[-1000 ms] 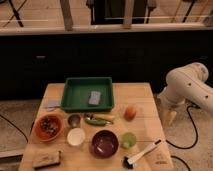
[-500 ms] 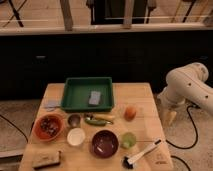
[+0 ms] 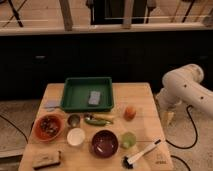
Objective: Place apple in paper cup
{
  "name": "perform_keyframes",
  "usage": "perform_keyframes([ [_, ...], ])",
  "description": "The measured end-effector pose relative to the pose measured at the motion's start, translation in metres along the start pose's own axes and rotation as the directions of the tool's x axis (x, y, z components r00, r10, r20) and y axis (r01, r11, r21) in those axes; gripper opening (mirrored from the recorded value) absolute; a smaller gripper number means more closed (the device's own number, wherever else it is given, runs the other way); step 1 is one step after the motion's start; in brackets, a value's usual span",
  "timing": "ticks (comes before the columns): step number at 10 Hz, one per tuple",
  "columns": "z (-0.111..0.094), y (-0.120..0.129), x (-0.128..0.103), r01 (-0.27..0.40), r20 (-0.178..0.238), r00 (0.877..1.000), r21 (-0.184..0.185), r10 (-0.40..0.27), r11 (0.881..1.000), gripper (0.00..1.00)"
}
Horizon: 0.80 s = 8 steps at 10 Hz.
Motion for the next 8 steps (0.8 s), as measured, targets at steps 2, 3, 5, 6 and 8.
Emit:
perform_keyframes([
  [2, 0.011, -0.001, -0.009, 0.022, -0.012, 1.000, 0.002, -0.022, 1.000, 0.80],
  [3, 0.011, -0.002, -0.010, 0.028, -0.011, 1.000, 0.003, -0.028, 1.000, 0.80],
  [5, 0.019, -0.005, -0.009, 0.033, -0.007, 0.999, 0.006, -0.033, 0.999, 0.80],
  [6, 0.030, -0.009, -0.016, 0.043, -0.002, 0.999, 0.008, -0.043, 0.999, 0.80],
  [8, 0.042, -0.011, -0.021, 0.052, 0.001, 0.999, 0.009, -0.052, 0.999, 0.80],
])
